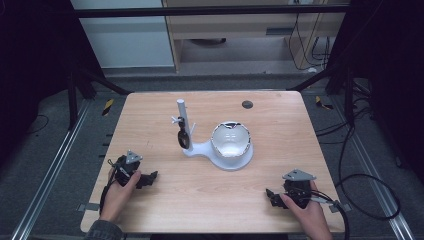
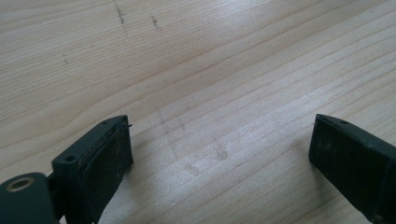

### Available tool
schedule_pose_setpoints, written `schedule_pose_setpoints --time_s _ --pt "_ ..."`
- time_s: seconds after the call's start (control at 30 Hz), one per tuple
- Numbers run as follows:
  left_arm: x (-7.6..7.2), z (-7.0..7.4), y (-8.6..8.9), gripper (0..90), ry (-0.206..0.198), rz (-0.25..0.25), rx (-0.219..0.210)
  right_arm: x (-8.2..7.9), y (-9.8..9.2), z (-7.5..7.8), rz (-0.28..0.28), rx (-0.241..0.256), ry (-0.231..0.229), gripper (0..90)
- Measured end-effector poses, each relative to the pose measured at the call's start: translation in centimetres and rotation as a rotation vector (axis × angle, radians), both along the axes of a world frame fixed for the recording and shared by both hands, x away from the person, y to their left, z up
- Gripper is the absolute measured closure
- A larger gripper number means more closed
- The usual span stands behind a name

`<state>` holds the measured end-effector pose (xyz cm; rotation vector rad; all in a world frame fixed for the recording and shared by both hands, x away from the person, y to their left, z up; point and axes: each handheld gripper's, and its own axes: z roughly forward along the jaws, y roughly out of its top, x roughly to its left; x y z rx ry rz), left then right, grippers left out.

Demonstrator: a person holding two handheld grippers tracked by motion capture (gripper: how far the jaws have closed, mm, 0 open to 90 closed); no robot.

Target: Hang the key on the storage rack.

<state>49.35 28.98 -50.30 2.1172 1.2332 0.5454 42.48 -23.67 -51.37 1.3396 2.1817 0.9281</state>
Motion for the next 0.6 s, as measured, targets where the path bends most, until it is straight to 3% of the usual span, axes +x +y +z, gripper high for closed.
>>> schedule_pose_setpoints --time_s 0.17,0.6 --pt "0.01 -0.48 0.14 2.8 -0.023 -0.006 -0.032 -0.01 0.01 0.01 -0.002 0.001 0.002 0.5" --pt "-0.01 -0.49 0.13 1.5 -0.021 -0.001 -0.030 0.00 -0.01 0.00 0.000 -0.002 0.000 0.5"
